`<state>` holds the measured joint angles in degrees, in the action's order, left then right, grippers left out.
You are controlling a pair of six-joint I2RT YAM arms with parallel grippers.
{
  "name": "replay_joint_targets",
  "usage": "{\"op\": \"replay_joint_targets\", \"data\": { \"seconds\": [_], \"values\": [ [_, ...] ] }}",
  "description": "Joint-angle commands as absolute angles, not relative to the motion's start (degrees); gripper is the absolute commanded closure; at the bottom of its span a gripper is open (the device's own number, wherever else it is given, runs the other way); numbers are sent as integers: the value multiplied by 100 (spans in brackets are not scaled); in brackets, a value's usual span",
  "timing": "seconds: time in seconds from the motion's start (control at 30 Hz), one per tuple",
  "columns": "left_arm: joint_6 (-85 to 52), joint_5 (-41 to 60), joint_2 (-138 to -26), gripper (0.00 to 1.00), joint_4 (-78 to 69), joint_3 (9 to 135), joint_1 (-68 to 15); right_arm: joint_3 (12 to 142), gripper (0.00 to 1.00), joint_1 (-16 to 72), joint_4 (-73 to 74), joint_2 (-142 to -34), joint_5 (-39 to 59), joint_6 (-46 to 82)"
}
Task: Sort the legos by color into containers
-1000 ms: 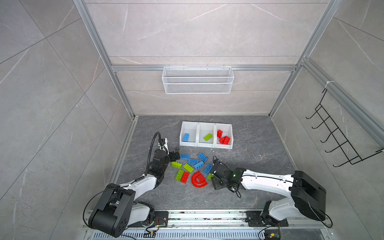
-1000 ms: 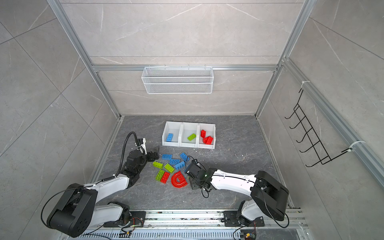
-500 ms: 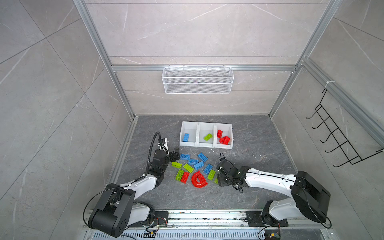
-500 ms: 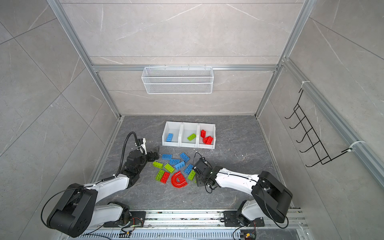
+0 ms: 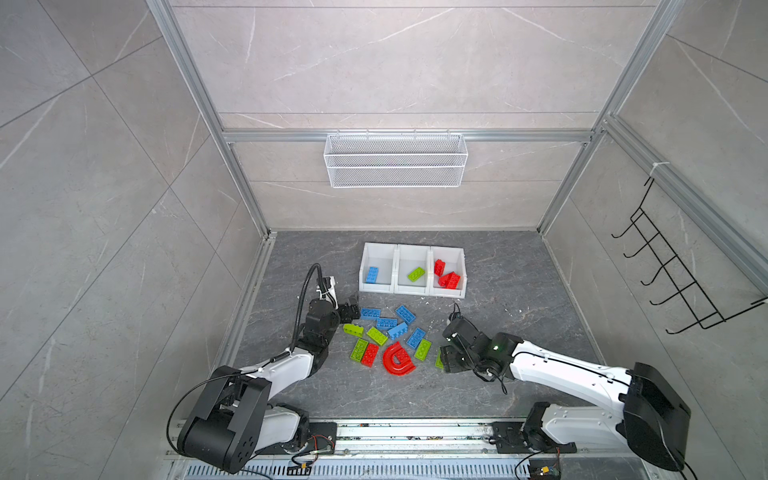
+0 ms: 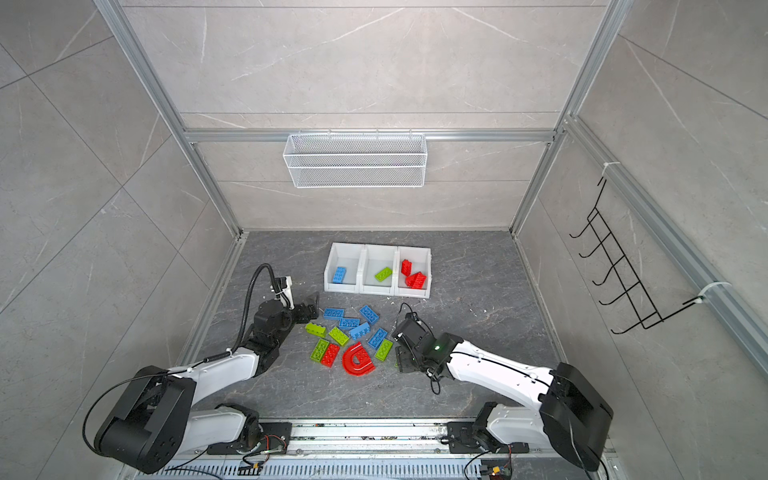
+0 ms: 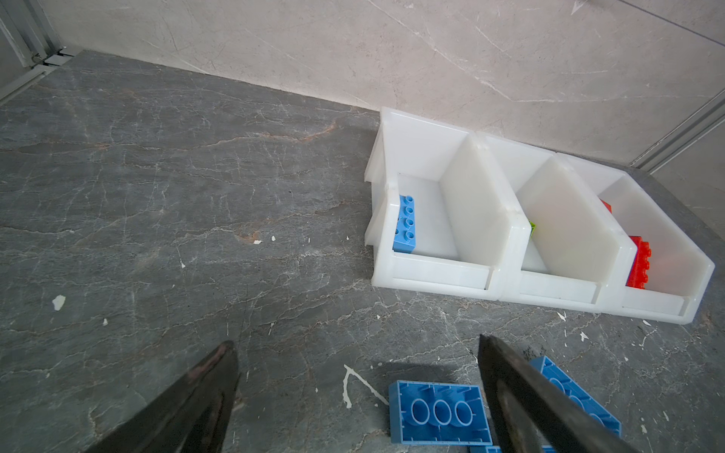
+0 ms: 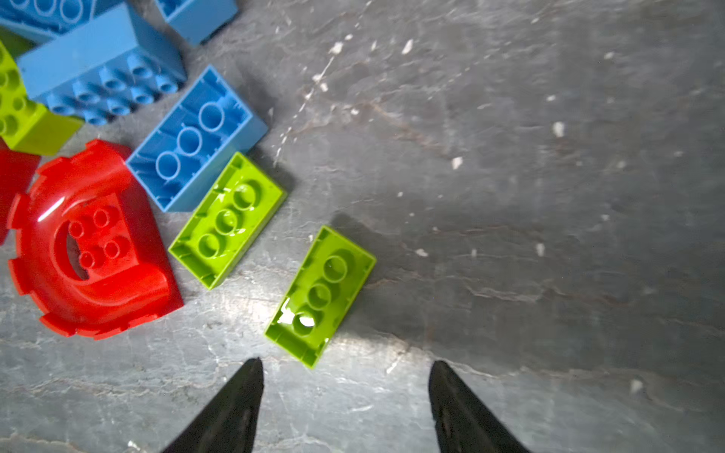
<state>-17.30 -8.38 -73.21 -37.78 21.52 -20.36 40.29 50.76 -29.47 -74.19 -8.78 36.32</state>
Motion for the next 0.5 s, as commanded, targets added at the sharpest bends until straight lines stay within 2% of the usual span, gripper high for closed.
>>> {"op": "replay_joint_targets", "data": {
  "seconds": [0.0,0.47],
  "values": [
    [-1635,-826,-7313,3,-3981,2271,-2062,4234,30,5168,-2658,-7958,-791,3696],
    [-1646,-832,-7312,3,-3986,2269,-2061,4515,31,5168,-2487,-8722,-887,3519]
  ]
}}
